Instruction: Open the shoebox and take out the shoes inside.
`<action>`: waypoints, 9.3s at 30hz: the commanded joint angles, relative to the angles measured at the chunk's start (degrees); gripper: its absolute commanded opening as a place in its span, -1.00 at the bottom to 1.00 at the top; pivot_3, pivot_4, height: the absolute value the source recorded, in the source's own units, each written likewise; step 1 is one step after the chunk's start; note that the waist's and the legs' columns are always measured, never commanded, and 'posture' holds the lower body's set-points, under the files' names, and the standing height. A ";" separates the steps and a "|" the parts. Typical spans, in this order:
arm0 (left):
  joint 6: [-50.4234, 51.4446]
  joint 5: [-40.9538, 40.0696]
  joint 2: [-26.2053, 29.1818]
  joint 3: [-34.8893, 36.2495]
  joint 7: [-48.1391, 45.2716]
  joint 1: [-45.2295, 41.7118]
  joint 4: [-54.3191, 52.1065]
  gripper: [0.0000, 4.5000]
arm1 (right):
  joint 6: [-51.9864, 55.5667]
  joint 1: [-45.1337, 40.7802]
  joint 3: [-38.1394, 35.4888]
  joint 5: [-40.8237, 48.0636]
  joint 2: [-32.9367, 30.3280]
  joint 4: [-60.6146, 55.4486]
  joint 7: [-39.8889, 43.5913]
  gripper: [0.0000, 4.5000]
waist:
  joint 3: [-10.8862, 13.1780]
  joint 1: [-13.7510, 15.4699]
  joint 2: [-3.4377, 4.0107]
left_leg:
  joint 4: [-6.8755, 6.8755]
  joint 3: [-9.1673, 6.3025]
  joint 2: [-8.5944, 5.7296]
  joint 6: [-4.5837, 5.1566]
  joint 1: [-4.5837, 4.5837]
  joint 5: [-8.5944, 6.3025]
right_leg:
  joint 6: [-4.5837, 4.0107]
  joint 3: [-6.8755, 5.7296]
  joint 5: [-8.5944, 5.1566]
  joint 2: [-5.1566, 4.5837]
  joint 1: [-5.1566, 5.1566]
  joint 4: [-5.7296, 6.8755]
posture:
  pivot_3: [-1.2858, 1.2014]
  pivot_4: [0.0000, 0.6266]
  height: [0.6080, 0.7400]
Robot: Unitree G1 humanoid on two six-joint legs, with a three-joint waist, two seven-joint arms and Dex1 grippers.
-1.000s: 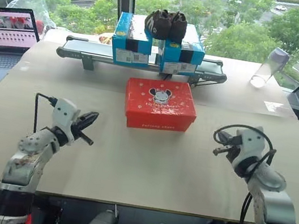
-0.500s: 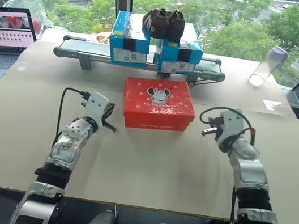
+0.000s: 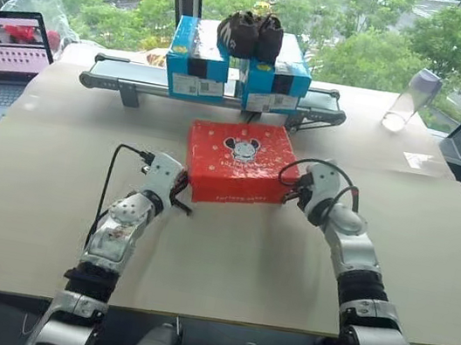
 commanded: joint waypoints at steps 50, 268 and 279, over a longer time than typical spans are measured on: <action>16.90 -30.06 33.74 21.77 -29.21 21.86 -26.32 -1.00 | 24.11 8.30 3.84 -1.36 -25.46 -30.32 20.34 -0.97 | 0.07 1.33 0.00 | -0.04 0.12 0.20 -0.48 0.03 -0.36 | -0.57 -0.11 -0.28 -0.21 -0.11 -0.43 | 0.03 -0.52 1.00; 22.45 -47.91 47.35 30.83 -42.60 11.83 -28.85 1.00 | 25.68 -23.73 33.02 2.54 -12.38 -28.23 43.06 0.99 | 0.65 -0.55 -0.34 | 0.36 1.60 2.11 -0.64 -0.20 -0.52 | -1.14 0.02 0.53 1.21 -1.03 0.00 | 0.03 -0.52 1.00; 22.61 -48.15 47.23 31.72 -42.03 12.91 -29.83 1.00 | 26.15 -22.04 32.77 0.75 -11.60 -29.55 45.45 0.99 | 0.65 -0.76 -0.34 | 0.35 1.62 2.13 -0.65 -0.17 -0.53 | -1.17 0.01 0.55 1.23 -1.02 0.00 | 0.03 -0.52 1.00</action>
